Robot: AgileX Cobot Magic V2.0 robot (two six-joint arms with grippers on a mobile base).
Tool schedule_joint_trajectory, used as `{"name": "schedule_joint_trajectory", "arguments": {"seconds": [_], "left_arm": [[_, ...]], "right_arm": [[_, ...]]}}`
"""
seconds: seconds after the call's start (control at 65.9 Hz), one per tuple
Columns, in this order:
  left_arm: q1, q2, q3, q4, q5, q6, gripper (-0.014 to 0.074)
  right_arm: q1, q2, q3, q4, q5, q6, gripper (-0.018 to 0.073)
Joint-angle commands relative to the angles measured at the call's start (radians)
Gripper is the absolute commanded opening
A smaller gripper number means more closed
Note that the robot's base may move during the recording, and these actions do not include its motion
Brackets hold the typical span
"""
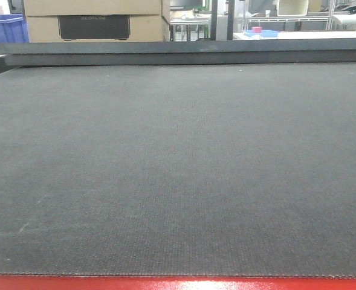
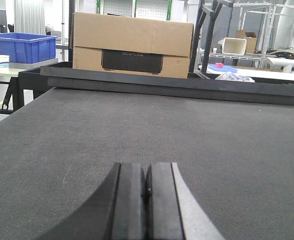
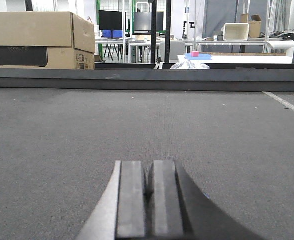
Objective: Grab block from conveyor and place in blue bin
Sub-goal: 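Lower both open grippers toward the green and blue blocks on the belt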
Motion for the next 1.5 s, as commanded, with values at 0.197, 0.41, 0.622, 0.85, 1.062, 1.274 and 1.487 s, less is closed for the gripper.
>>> {"name": "schedule_joint_trajectory", "arguments": {"seconds": [0.197,0.41,0.622,0.85,1.062,1.274,1.487], "left_arm": [[0.0,-0.004,-0.002,-0.005,-0.018,-0.005,-0.0111],[0.0,-0.004,-0.002,-0.005,-0.018,-0.005,-0.0111],[0.0,-0.004,-0.002,-0.005,-0.018,-0.005,-0.0111],[0.0,-0.004,-0.002,-0.005,-0.019,-0.005,-0.0111],[0.0,-0.004,-0.023,-0.006,-0.017,-0.005,-0.0111],[0.0,0.025,-0.264,-0.013,0.232,-0.005,-0.0111],[0.0,0.246,-0.592,-0.013,0.541,-0.005,-0.0111]], "right_arm": [[-0.003,-0.004,0.0,-0.005,-0.023,0.003,-0.0162],[-0.003,-0.004,0.0,-0.005,-0.023,0.003,-0.0162],[-0.003,-0.004,0.0,-0.005,-0.023,0.003,-0.0162],[-0.003,-0.004,0.0,-0.005,-0.049,0.003,-0.0162],[-0.003,-0.004,-0.14,-0.001,0.179,0.003,-0.0162],[-0.003,0.014,-0.383,-0.01,0.404,0.003,-0.0162],[-0.003,0.197,-0.598,-0.01,0.54,0.003,-0.0162]]}}
